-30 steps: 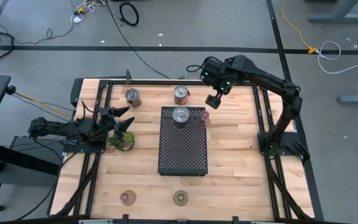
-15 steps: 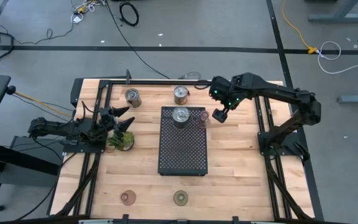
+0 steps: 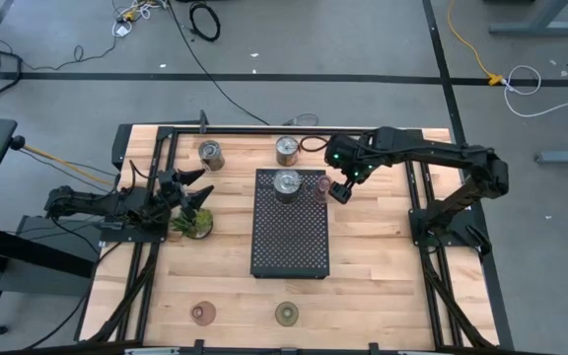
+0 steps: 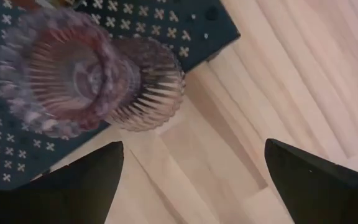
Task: Pick & Place candle stick holders
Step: Adjust the pink glass candle holder on the shelf
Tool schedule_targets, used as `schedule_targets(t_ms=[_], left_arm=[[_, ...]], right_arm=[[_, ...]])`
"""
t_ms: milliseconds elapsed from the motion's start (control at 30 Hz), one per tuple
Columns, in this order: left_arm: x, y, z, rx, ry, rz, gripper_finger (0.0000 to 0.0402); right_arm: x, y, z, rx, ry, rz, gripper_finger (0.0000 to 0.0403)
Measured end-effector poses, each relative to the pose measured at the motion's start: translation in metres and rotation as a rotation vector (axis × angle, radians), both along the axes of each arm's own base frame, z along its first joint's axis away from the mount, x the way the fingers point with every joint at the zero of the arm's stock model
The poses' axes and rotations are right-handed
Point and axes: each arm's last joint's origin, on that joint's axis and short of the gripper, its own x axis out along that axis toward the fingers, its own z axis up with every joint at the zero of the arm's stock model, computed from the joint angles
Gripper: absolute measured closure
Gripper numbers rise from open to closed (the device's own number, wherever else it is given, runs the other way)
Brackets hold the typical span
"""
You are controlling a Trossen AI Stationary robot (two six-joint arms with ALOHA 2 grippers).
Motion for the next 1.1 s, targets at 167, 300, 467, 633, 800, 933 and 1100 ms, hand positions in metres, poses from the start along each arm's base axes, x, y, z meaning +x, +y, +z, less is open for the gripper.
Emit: schedule_targets(t_ms=[167, 300, 467, 633, 800, 933, 1100], left_arm=[[0.0, 0.0, 0.0, 0.0, 0.001, 0.0, 0.0003], [0.0, 0.0, 0.0, 0.0, 0.001, 0.0, 0.0003], [0.0, 0.0, 0.0, 0.001, 0.001, 0.0, 0.0003], [0.0, 0.0, 0.0, 0.002, 0.002, 0.0, 0.0003], [0.0, 0.0, 0.0, 0.002, 0.002, 0.001, 0.0003], [0.0, 0.0, 0.0, 0.002, 0.003, 0.001, 0.0003], [0.0, 0.0, 0.0, 0.002, 0.003, 0.001, 0.0003]], right_arm=[[0.001, -0.001, -0.001, -0.005, -0.012, -0.002, 0.0017], [0.006, -0.002, 0.0, -0.026, -0.057, 0.003, 0.0017], [0.008, -0.003, 0.001, -0.036, -0.082, 0.026, 0.0017], [0.009, -0.003, 0.001, -0.039, -0.094, 0.025, 0.0017], [0.016, -0.004, 0.001, -0.023, -0.149, 0.035, 0.0017], [0.021, -0.003, 0.001, 0.011, -0.193, 0.052, 0.0017], [0.027, -0.003, 0.0, 0.047, -0.233, 0.064, 0.0017]])
